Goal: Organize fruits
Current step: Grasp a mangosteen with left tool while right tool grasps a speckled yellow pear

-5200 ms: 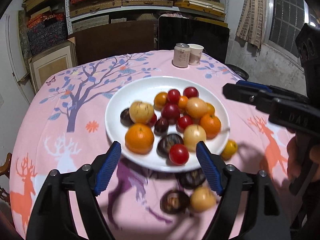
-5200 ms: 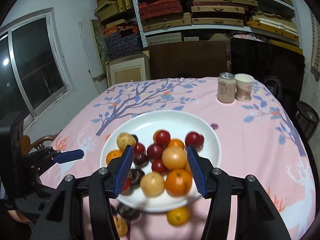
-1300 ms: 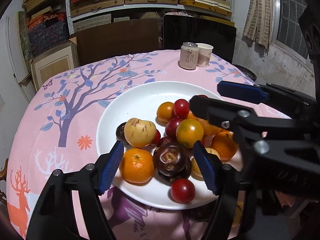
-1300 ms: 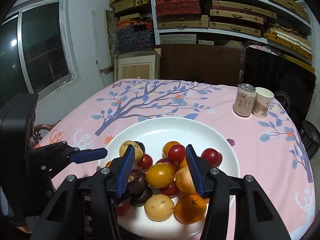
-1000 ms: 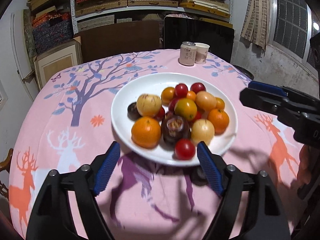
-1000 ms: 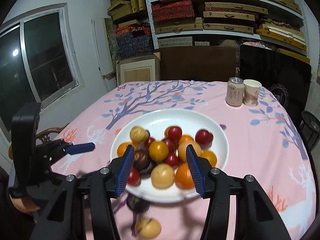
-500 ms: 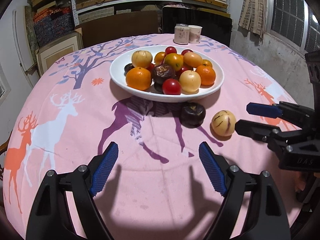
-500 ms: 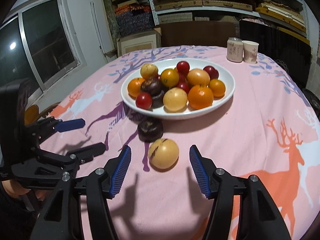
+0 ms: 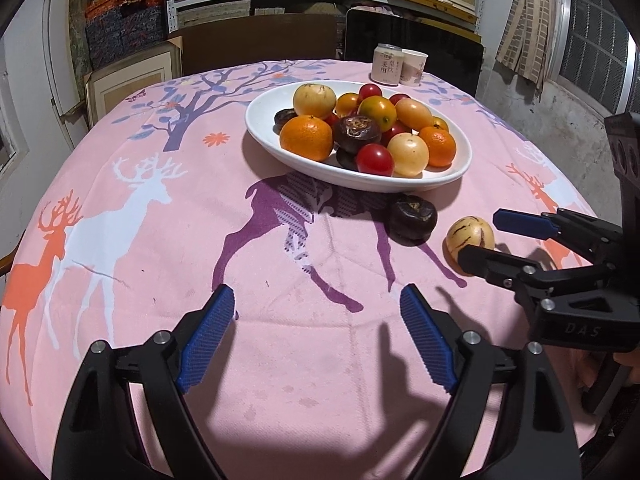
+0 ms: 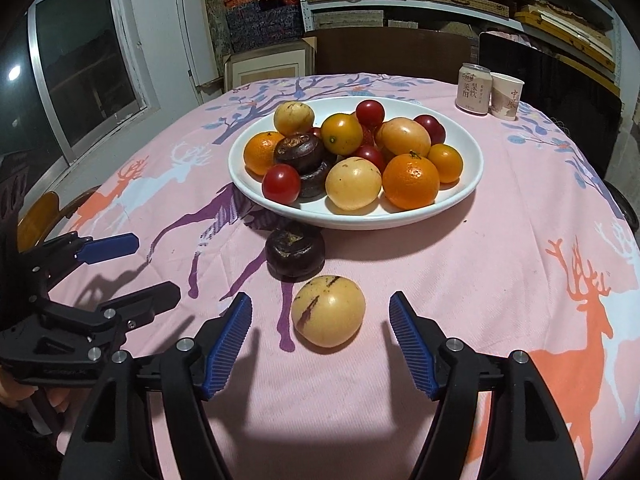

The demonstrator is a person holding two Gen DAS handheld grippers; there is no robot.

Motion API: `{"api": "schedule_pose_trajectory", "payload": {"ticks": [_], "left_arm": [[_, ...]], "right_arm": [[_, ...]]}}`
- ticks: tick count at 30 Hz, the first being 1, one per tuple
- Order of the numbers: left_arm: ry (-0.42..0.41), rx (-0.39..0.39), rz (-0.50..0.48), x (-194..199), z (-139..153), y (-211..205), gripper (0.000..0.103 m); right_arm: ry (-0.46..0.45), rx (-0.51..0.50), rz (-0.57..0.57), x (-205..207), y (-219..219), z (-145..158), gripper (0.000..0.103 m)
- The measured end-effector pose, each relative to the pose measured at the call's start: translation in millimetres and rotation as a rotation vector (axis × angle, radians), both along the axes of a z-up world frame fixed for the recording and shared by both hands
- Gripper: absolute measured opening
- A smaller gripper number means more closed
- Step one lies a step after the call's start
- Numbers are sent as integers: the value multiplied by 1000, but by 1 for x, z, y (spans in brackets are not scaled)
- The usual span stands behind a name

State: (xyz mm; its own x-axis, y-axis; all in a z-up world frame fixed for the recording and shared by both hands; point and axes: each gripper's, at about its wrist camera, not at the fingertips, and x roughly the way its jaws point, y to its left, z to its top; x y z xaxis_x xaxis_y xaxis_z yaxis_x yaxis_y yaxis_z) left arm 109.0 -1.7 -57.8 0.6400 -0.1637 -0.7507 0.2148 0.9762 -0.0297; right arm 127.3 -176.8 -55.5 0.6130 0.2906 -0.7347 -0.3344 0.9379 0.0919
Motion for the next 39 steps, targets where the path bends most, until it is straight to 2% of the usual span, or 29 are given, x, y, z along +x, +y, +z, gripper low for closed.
{"api": "schedule_pose_trajectory", "payload": {"ticks": [6, 8, 10, 15, 20, 25, 31, 32, 34, 36, 39], "left_arm": [[6, -2, 1, 1, -1, 1, 83], [9, -1, 1, 1, -2, 0, 83], [10, 0, 2, 1, -3, 0, 83], [12, 4, 3, 2, -4, -1, 83], [16, 2, -3, 5, -3, -4, 83], [3, 9, -28, 18, 5, -30, 83], [-30, 118, -84, 38, 2, -85, 81], [-32, 140, -88, 42, 0, -93, 79], [-27, 167, -89, 50, -6, -102, 69], [-4, 158, -91, 58, -12, -106, 49], [12, 140, -85, 64, -17, -106, 43]], "right_arm": [[24, -20, -5, 8, 5, -6, 70], [50, -17, 5, 10, 5, -10, 48], [56, -24, -10, 12, 3, -11, 41], [57, -5, -8, 5, -1, -11, 41], [29, 69, -35, -10, -23, -2, 41], [-13, 120, -108, -26, -49, 7, 41], [-20, 144, -127, -35, -59, 8, 41], [-24, 147, -129, -35, -62, 9, 41], [-29, 152, -132, -37, -65, 9, 41], [-29, 158, -131, -38, -66, 9, 41], [-27, 167, -130, -38, -68, 8, 41]]}}
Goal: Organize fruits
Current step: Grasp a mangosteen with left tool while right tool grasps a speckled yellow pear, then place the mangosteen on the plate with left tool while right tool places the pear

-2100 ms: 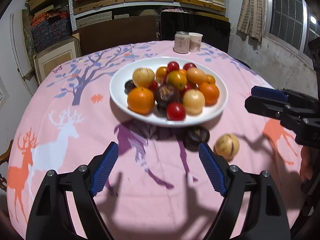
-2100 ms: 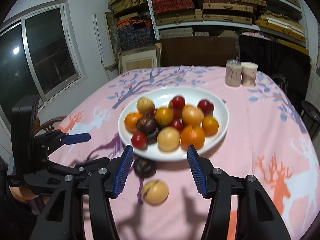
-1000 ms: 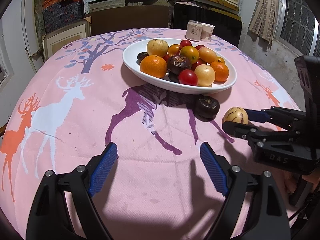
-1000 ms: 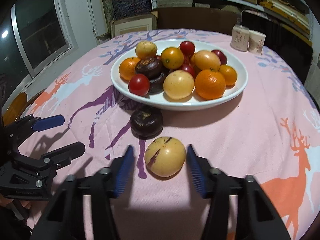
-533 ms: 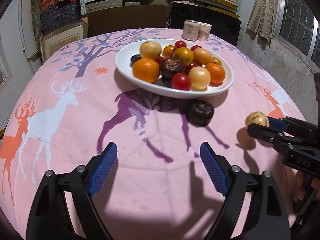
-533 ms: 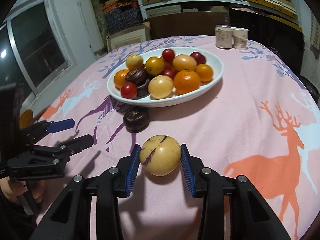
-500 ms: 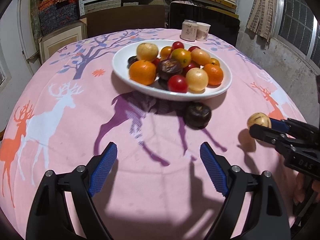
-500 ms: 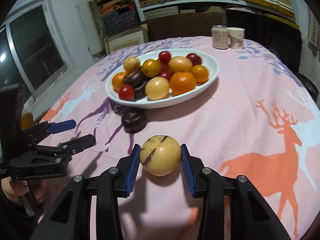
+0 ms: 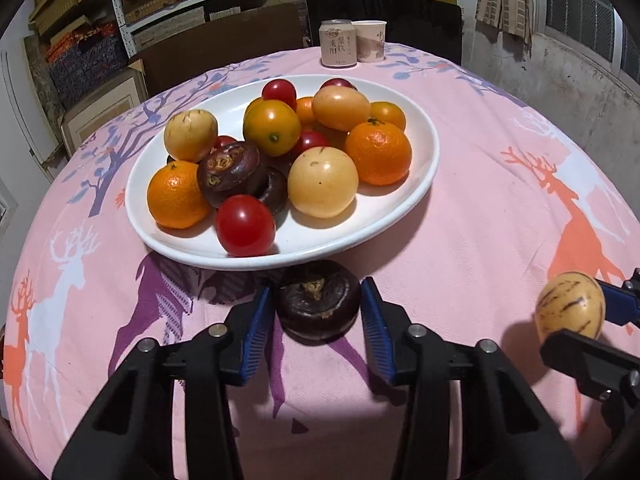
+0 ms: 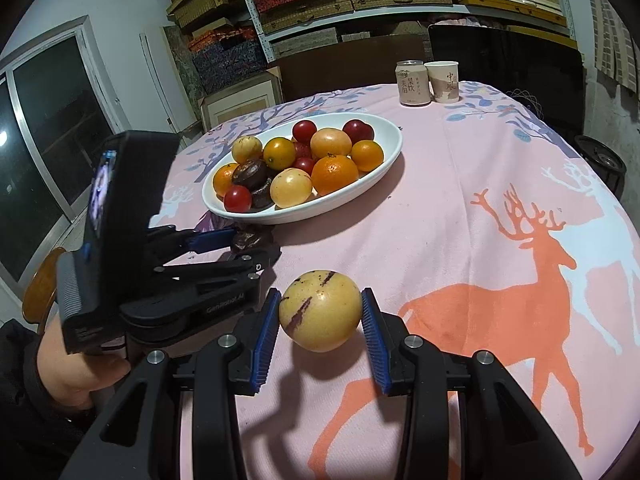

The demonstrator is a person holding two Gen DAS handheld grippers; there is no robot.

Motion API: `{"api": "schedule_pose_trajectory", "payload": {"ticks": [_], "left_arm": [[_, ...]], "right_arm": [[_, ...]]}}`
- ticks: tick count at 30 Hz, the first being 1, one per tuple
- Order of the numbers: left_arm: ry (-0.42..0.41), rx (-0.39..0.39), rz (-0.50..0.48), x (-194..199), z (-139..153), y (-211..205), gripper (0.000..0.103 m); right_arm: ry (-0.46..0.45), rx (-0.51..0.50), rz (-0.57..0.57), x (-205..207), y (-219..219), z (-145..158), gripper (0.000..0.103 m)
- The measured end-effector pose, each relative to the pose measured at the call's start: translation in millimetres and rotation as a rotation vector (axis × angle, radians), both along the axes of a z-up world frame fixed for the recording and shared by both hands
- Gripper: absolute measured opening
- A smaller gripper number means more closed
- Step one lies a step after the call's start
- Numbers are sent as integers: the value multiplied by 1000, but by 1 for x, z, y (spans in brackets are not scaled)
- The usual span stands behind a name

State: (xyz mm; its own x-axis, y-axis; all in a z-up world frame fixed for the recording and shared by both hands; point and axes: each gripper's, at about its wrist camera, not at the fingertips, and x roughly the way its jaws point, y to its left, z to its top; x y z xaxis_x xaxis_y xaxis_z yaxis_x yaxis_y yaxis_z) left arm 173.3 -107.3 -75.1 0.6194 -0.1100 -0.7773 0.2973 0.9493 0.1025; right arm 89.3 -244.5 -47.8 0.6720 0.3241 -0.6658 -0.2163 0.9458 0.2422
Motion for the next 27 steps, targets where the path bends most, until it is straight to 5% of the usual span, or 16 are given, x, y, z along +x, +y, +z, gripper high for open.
{"api": "schedule_pose_trajectory", "payload": {"ticks": [9, 17, 23, 27], "left_arm": [[-16, -62, -21, -18, 7, 17, 41], [-104, -135, -10, -48, 47, 56, 41], [-160, -151, 9, -5, 89, 60, 41], [-141, -154, 18, 36, 91, 52, 41]], "right_arm": [[-5, 6, 3, -2, -3, 1, 41], [-46, 0, 13, -4, -3, 14, 41], [-187, -37, 30, 29, 11, 70, 41], [-247, -79, 43, 74, 30, 93, 41]]}}
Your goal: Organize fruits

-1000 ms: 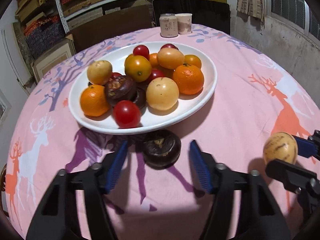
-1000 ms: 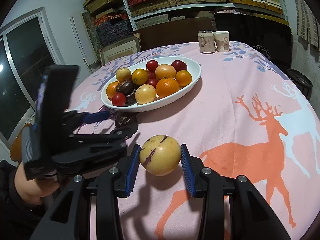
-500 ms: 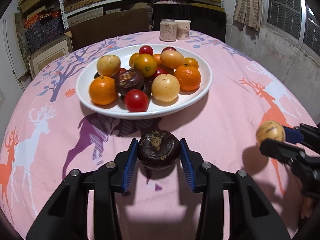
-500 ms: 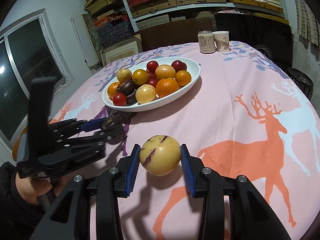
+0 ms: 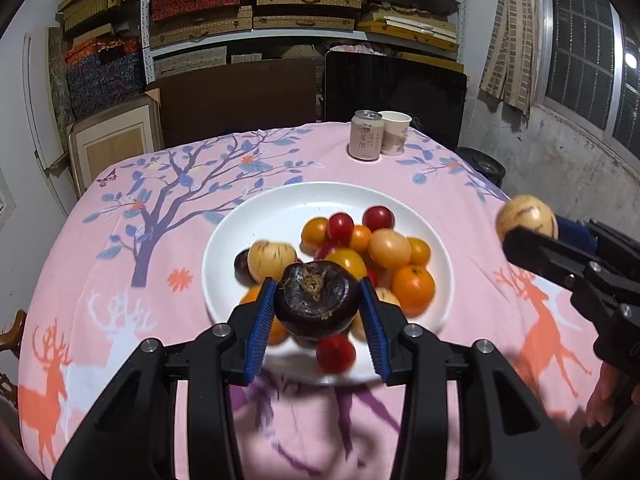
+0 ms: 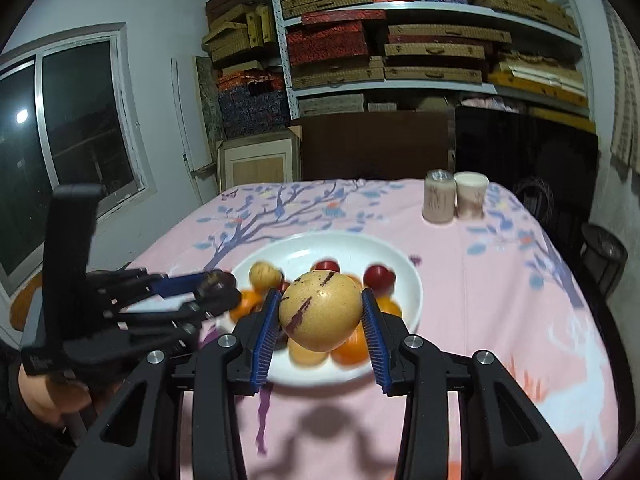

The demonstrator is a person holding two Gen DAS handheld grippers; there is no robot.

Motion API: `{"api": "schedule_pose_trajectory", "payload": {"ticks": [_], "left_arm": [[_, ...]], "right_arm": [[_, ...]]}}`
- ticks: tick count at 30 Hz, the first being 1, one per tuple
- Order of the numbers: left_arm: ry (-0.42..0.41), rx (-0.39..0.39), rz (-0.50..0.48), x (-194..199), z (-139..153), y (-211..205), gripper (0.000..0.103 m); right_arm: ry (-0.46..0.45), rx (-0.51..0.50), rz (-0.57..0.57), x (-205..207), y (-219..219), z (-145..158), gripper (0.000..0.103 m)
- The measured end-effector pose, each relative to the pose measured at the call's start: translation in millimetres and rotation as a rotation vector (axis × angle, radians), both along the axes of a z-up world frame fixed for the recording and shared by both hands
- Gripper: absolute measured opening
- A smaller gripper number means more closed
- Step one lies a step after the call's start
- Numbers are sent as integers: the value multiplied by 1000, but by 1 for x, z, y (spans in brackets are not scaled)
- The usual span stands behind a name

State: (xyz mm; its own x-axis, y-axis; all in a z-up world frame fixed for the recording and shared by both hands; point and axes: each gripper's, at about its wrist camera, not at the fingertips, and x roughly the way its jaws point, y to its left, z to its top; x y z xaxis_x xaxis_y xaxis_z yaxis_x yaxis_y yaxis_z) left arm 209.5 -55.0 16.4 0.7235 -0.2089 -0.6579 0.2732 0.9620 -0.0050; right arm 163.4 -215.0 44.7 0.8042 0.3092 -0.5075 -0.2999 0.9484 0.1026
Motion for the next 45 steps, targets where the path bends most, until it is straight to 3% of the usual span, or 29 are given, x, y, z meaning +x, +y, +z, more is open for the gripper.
{"api": "schedule_pose_trajectory", "payload": {"ticks": [8, 10, 11, 14, 18, 23, 26, 32, 37, 45], "left_arm": [[81, 33, -10, 51, -31, -10, 43], [63, 31, 1, 52, -30, -6, 68], [48, 33, 14, 51, -28, -4, 83], [23, 27, 34, 44, -24, 4, 88], [42, 17, 54, 29, -23, 17, 94], [78, -1, 77, -18, -29, 35, 98], [112, 5, 98, -51, -34, 42, 98], [101, -18, 105, -118, -29, 40, 98], [-3, 79, 153, -172, -9, 32, 98], [-68, 35, 186, -221, 22, 45, 98]], "right_arm": [[71, -18, 37, 84, 21, -22, 41], [95, -23, 55, 91, 28, -30, 42], [96, -22, 59, 93, 31, -31, 50], [67, 5, 59, 85, 31, -29, 58], [64, 43, 47, 59, 19, -20, 63], [104, 83, 6, 2, 0, -26, 98], [149, 63, -13, -32, -3, -33, 100], [113, 57, -54, -100, -5, -32, 100], [44, -1, -77, -140, 0, -20, 100], [14, -3, -94, -176, -8, -4, 100]]}}
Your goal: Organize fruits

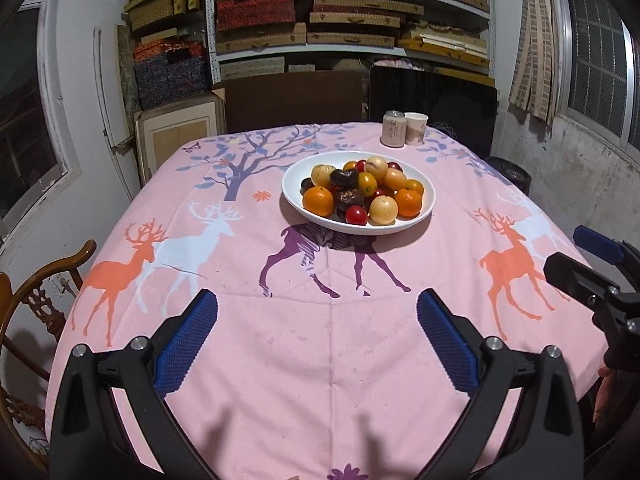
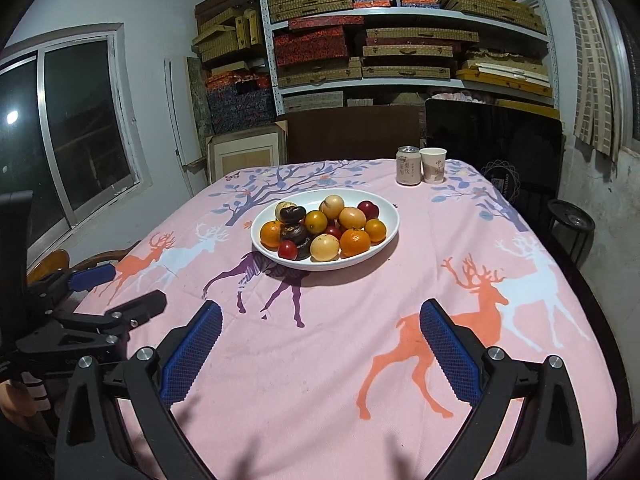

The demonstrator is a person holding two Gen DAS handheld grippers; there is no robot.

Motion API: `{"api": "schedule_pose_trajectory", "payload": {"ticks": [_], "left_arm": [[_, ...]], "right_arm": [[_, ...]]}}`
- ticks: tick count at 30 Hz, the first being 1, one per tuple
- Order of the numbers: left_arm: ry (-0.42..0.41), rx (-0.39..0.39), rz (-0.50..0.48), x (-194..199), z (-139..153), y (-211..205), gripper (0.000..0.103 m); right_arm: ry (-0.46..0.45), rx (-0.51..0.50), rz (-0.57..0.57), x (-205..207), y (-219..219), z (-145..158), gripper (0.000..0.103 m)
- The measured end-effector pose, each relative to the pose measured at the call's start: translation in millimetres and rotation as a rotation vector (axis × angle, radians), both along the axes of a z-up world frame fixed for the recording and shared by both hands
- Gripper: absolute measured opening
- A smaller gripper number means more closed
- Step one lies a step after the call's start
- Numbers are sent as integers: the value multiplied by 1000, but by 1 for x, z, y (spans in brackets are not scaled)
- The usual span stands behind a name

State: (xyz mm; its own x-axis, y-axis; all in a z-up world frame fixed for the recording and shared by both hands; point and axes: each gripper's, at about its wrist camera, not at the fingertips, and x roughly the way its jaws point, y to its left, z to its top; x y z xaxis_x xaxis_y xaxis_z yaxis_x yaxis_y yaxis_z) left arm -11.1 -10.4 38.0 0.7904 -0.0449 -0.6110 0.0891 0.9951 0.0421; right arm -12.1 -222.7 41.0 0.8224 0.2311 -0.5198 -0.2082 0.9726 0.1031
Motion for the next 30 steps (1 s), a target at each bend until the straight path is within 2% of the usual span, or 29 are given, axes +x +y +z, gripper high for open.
{"api": "schedule_pose_trajectory", "payload": {"ticks": [17, 23, 30], "left_arm": [[-55, -36, 22, -19, 15, 12, 98], [-52, 10, -2, -18, 13, 3, 98], [-38, 5, 18, -13, 11, 5, 98]], "right_arm": [[-8, -1, -18, -16, -2, 7, 100], [1, 5, -24, -14, -4, 5, 100], [12, 9, -32, -11, -7, 2, 100]]}}
